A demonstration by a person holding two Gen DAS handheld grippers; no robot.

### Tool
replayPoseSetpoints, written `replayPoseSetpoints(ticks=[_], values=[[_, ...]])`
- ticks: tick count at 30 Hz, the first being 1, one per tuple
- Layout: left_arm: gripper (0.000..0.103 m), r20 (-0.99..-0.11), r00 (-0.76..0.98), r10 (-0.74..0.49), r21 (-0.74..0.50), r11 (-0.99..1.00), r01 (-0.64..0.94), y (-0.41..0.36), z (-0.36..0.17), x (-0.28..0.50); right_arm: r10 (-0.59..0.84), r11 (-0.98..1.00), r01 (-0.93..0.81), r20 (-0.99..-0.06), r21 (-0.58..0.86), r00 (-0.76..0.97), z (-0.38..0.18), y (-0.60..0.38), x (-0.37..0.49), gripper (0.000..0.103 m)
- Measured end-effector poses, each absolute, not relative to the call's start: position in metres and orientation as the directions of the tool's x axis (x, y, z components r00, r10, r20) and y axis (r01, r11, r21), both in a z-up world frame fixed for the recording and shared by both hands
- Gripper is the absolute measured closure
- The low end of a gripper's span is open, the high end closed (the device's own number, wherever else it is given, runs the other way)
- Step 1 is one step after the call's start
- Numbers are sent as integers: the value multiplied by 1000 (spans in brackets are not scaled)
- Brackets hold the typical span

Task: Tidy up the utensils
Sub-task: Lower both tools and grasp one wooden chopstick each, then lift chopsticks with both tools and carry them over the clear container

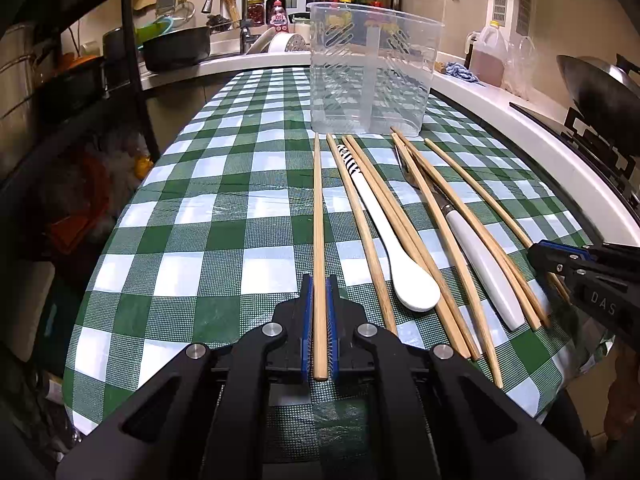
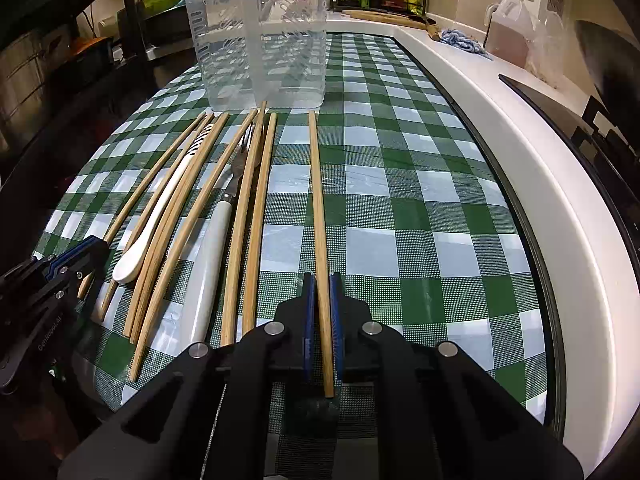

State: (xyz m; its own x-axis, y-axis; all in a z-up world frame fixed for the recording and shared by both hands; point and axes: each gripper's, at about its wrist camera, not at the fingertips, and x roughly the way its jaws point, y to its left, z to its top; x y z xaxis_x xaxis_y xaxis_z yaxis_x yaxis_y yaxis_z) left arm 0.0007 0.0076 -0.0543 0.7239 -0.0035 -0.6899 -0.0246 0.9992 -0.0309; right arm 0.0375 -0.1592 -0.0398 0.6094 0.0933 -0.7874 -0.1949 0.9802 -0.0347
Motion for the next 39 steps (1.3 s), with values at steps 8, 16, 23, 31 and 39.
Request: replayPoseSetpoints(ticks=[8, 16, 23, 31, 39], values=[[97, -650, 760, -11, -11, 1000, 5, 4, -36, -7, 145, 980, -197, -711, 9, 688, -7, -163, 25, 97], [96, -550, 835, 2, 14, 1000, 7, 8, 0, -31, 151, 982, -188, -577, -3, 803, 40, -173, 9, 97], [97, -463, 887, -1, 27, 1000, 15, 12, 35, -41, 173, 977, -214, -499, -25, 849, 70, -174, 1, 97], [97, -407, 913, -29, -13, 1000, 26, 24, 71, -29, 201, 973, -230, -470, -5, 860, 94, -177, 5, 97], [97, -396, 915, -75, -96, 995, 40, 41, 105, 0, 226, 970, -244, -449, 17, 864, 128, -168, 24, 97]])
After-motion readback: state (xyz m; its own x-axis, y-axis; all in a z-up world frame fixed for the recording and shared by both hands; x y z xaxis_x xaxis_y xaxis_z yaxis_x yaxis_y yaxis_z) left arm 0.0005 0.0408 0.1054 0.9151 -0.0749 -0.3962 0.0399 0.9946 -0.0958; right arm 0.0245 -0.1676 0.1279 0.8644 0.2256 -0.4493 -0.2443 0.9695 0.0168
